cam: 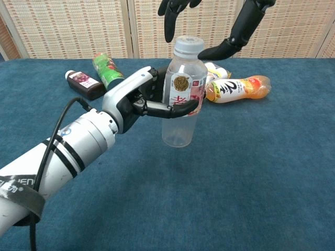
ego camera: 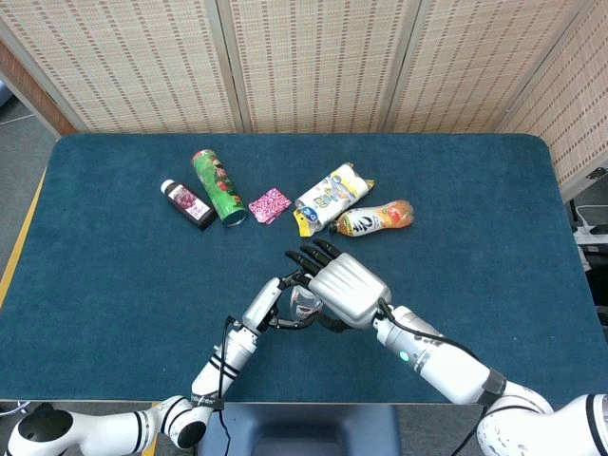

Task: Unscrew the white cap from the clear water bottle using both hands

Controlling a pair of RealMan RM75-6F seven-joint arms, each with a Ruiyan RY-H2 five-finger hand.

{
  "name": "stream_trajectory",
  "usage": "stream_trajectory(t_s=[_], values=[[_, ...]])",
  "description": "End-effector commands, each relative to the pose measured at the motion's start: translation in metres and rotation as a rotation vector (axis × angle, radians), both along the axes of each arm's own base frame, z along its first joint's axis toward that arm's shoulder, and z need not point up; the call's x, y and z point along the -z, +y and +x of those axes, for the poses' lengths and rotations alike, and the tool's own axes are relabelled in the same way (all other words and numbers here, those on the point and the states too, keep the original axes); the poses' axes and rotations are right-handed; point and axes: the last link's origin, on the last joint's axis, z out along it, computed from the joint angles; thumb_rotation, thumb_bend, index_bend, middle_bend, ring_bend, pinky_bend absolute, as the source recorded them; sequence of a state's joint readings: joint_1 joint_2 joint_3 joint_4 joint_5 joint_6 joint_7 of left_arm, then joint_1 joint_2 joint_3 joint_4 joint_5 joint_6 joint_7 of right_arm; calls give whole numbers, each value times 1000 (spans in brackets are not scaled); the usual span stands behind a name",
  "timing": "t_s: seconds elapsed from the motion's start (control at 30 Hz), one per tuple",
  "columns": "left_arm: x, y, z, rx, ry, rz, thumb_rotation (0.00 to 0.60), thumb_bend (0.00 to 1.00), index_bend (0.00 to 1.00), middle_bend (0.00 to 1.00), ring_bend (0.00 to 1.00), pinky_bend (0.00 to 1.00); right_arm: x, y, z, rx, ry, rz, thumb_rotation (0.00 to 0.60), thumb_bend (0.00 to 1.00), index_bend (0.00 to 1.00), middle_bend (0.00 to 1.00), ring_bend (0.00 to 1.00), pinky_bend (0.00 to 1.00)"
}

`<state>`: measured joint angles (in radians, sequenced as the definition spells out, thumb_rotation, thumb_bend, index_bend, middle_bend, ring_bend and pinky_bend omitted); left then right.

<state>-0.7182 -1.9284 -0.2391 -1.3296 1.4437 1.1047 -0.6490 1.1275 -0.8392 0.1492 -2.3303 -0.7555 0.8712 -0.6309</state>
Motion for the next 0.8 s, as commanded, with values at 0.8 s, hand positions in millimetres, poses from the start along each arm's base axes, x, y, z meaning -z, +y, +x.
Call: stream_trajectory(t_s=[0.8], values=[[2, 1, 3, 0, 6, 18, 600, 841, 700, 905, 613, 554, -12, -10, -30, 66, 17, -47, 515, 325, 240, 0, 0, 0]])
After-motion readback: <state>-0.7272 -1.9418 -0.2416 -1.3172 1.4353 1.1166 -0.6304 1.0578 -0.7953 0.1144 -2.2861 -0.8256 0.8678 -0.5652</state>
